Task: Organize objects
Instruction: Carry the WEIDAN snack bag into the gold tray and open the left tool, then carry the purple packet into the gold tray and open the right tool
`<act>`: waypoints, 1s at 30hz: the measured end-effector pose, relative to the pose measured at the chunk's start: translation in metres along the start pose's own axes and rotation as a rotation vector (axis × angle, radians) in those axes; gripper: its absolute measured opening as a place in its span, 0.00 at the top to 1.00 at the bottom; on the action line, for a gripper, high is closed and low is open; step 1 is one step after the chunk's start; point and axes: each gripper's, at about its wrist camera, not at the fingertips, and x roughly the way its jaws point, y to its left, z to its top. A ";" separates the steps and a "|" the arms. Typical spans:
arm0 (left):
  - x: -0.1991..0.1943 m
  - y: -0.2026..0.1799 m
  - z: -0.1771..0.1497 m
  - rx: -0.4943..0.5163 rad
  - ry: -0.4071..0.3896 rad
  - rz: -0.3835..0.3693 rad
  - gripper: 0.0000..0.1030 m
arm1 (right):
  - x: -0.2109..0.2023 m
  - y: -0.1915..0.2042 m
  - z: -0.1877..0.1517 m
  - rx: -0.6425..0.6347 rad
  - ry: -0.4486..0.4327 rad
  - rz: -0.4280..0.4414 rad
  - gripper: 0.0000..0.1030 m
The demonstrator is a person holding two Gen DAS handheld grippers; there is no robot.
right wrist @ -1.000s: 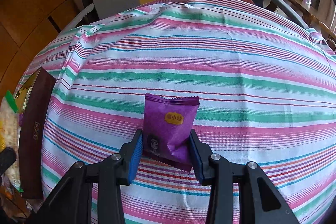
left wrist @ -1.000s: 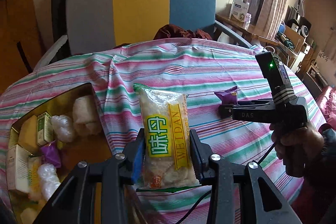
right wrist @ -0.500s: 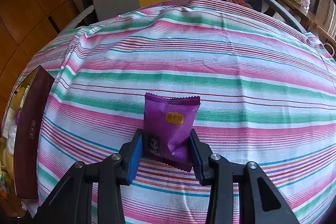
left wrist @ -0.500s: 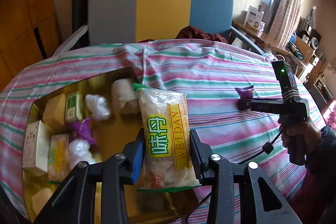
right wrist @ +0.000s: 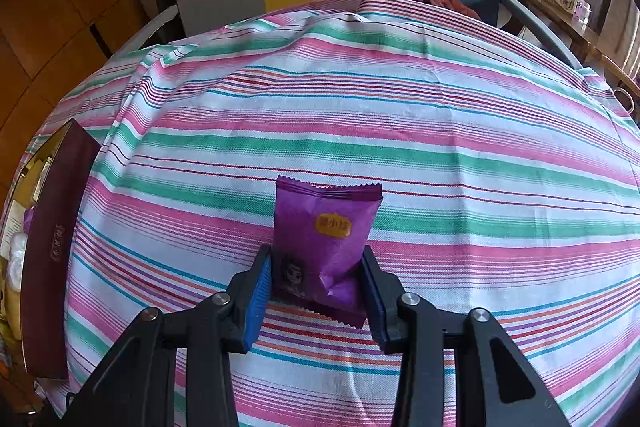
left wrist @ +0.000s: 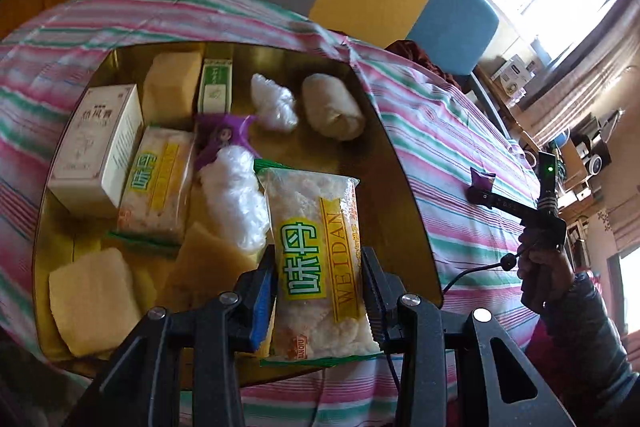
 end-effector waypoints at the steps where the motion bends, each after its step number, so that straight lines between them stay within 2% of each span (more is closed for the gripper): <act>1: 0.002 0.000 0.000 -0.003 0.005 -0.001 0.61 | 0.000 0.000 0.000 0.000 0.001 0.000 0.60; 3: 0.008 -0.004 -0.001 0.002 0.022 -0.012 0.61 | 0.000 -0.001 0.000 -0.002 0.002 -0.002 0.59; 7: 0.023 -0.015 -0.006 0.061 0.062 0.046 0.61 | 0.000 0.000 0.000 -0.005 0.003 -0.003 0.60; 9: 0.030 -0.017 -0.010 0.085 0.077 0.079 0.54 | 0.000 0.000 0.001 -0.008 0.005 -0.004 0.60; 14: 0.035 -0.013 -0.016 0.124 0.057 0.140 0.52 | 0.001 0.002 0.001 -0.015 0.006 -0.010 0.60; 17: 0.039 -0.015 -0.019 0.185 0.034 0.234 0.56 | 0.001 0.003 0.001 -0.022 0.007 -0.016 0.60; 22: 0.040 -0.019 -0.014 0.166 0.042 0.175 0.56 | 0.001 0.003 0.003 -0.027 0.010 -0.022 0.60; 30: 0.018 -0.015 -0.015 0.160 -0.006 0.180 0.52 | -0.003 0.010 0.005 -0.050 0.028 -0.066 0.60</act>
